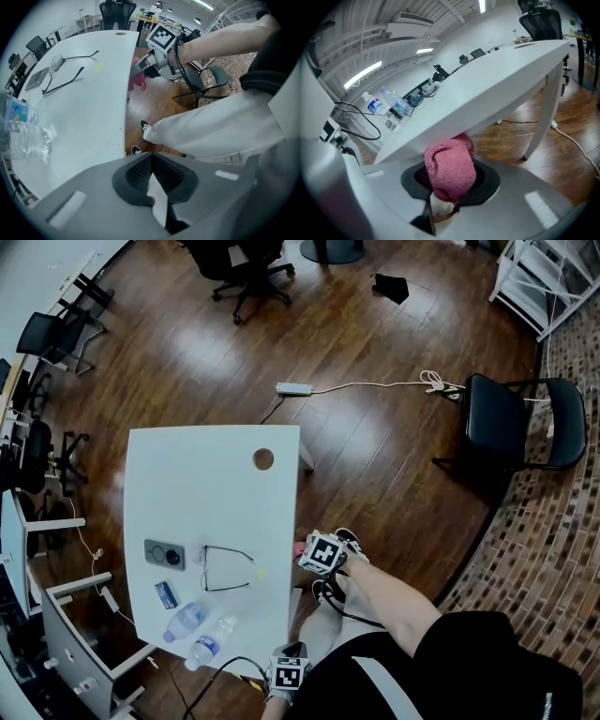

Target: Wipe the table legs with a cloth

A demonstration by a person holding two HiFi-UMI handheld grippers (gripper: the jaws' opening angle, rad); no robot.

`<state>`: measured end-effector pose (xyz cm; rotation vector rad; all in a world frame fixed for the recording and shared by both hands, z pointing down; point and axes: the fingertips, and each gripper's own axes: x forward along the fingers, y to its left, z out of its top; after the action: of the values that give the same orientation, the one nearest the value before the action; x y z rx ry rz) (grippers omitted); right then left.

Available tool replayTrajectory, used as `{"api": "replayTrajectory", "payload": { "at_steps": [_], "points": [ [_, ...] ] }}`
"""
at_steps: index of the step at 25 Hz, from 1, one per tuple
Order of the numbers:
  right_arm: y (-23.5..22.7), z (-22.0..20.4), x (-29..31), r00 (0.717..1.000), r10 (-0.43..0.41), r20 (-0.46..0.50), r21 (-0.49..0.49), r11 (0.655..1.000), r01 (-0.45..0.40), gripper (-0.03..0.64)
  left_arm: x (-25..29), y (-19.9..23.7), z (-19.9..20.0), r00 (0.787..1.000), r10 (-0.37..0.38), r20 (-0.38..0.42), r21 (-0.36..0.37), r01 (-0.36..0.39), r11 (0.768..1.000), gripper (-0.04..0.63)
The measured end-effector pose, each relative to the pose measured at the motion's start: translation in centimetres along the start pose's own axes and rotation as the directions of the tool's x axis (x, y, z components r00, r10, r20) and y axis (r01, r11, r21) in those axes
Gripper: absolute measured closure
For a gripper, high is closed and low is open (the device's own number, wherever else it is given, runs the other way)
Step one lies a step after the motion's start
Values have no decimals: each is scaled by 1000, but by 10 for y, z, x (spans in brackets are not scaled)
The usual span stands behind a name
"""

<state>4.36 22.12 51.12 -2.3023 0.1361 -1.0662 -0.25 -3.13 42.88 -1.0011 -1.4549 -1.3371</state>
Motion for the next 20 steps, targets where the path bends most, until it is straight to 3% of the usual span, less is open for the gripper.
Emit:
{"api": "replayTrajectory", "payload": {
  "at_steps": [7, 13, 17, 20],
  "points": [
    [-91, 47, -37, 994, -95, 56, 10, 995, 94, 537, -1, 0, 8, 998, 5, -56, -46, -8, 999, 598],
    [-169, 90, -71, 981, -184, 66, -31, 982, 186, 537, -7, 6, 28, 996, 24, -82, -18, -26, 1000, 598],
    [-203, 95, -86, 973, -231, 7, -131, 964, 230, 532, -4, 5, 26, 993, 17, -113, -37, -21, 999, 598],
    [-234, 110, -105, 956, -289, 42, -106, 950, 292, 532, -3, 3, 22, 991, 7, -131, -46, -13, 999, 598]
  ]
}}
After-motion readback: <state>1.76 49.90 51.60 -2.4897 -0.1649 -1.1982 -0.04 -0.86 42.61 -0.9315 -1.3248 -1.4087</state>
